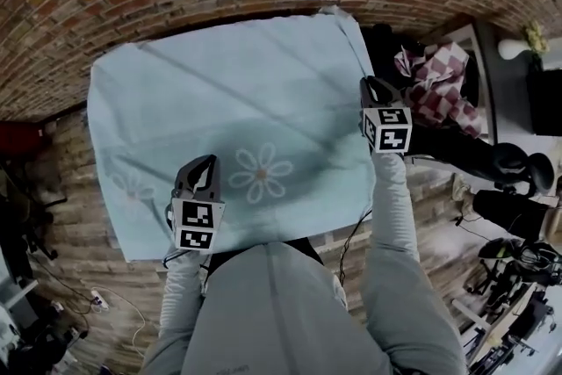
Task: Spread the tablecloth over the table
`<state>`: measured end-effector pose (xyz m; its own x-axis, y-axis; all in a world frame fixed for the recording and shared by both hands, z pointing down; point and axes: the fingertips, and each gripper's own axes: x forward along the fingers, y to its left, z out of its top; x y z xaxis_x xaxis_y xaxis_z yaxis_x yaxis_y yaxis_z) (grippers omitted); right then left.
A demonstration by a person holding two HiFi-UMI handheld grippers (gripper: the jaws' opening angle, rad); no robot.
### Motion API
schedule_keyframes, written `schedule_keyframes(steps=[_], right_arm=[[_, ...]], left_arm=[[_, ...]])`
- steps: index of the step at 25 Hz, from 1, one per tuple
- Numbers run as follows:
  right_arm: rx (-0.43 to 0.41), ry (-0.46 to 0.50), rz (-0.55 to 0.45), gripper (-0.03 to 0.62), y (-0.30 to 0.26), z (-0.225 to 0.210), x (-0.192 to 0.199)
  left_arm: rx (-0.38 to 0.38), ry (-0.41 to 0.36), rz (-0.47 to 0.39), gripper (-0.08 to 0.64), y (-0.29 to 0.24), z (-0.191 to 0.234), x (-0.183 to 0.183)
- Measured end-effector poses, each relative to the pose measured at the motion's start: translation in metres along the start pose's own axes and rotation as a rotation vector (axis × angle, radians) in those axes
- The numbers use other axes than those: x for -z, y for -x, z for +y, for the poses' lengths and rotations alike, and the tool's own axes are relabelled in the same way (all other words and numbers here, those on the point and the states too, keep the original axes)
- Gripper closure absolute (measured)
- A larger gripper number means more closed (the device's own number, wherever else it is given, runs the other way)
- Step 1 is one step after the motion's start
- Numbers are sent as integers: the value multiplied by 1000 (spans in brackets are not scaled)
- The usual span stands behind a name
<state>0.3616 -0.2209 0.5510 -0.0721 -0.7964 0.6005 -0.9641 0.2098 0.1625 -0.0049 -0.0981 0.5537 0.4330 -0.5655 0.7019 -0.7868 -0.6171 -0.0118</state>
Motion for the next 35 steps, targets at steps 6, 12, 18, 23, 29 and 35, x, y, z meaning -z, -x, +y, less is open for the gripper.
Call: schedule_keyframes(steps=[6,12,18,23,29,35], right_arm=[[5,18,63,499,-107,-29,-40],[8,41,166,485,-166,-34,-29],[85,35,117,569,-169,-59,-38],[210,-53,166,571,-172,-118,-30],[230,-41,260,567,-184,-122,-10],[263,150,230,522,-171,-91,-32]], left_arm=[[-31,30,7,535,-3,23,3],[-41,56,36,535,-15,40,10],[-34,61,52,535,-26,43,9],[-35,56,58,535,-28,42,5],[-48,48,62,535,-27,43,7],[-99,48,27,535,-23,45,-5]])
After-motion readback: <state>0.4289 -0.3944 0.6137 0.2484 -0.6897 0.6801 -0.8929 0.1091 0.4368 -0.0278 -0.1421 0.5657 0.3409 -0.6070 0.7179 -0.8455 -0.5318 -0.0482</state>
